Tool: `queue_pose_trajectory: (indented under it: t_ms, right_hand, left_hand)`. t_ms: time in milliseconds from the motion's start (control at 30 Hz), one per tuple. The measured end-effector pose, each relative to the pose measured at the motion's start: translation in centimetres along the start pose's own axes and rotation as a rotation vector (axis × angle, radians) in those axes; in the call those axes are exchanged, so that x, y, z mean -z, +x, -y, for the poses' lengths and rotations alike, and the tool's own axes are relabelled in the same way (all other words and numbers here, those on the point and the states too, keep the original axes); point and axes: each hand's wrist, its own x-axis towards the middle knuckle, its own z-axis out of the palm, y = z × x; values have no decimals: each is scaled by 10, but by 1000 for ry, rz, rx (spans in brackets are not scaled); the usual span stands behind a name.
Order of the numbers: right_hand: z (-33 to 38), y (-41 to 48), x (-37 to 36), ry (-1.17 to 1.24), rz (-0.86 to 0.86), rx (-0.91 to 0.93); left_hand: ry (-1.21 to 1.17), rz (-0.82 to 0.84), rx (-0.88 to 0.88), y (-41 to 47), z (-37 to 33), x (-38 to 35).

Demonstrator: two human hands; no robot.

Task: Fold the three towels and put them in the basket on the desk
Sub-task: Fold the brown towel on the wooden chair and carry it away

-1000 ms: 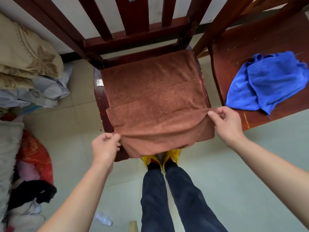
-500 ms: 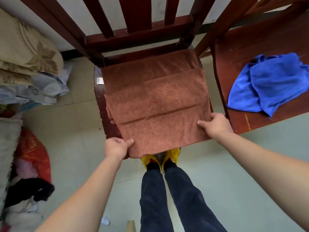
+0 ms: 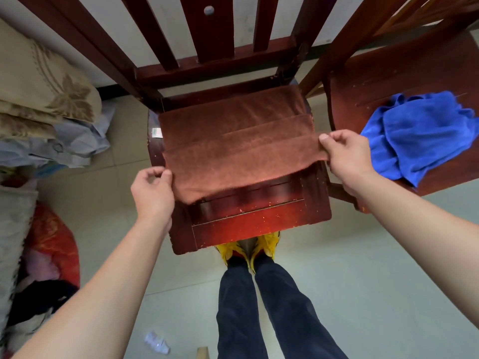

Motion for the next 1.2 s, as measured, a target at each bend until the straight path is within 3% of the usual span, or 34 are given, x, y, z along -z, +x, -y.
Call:
queue_pose_trajectory:
  t_ms: [100, 267, 333, 567, 833, 1000, 1200]
  right_hand:
    - [8, 24, -16, -28, -38, 15]
    - [-9, 16, -50, -301, 80, -45]
    - [-17, 2, -53, -292, 76, -60]
    - [-74, -52, -23, -315, 141, -166]
    - [-119, -90, -6, -328, 158, -142]
    - [-116, -96, 4, -251, 120, -97]
    - [-104, -117, 32, -114, 4, -138]
  left_hand:
    - [-1, -9, 25, 24, -9, -18]
    - [465, -78, -41, 29, 19, -41]
    - [531, -79, -82, 22, 30, -41]
    - [525, 11, -47, -36, 78, -12]
    - [521, -5, 71, -87, 123, 11]
    - [456, -127, 97, -92, 120, 21]
    - [279, -91, 180, -105, 117, 47]
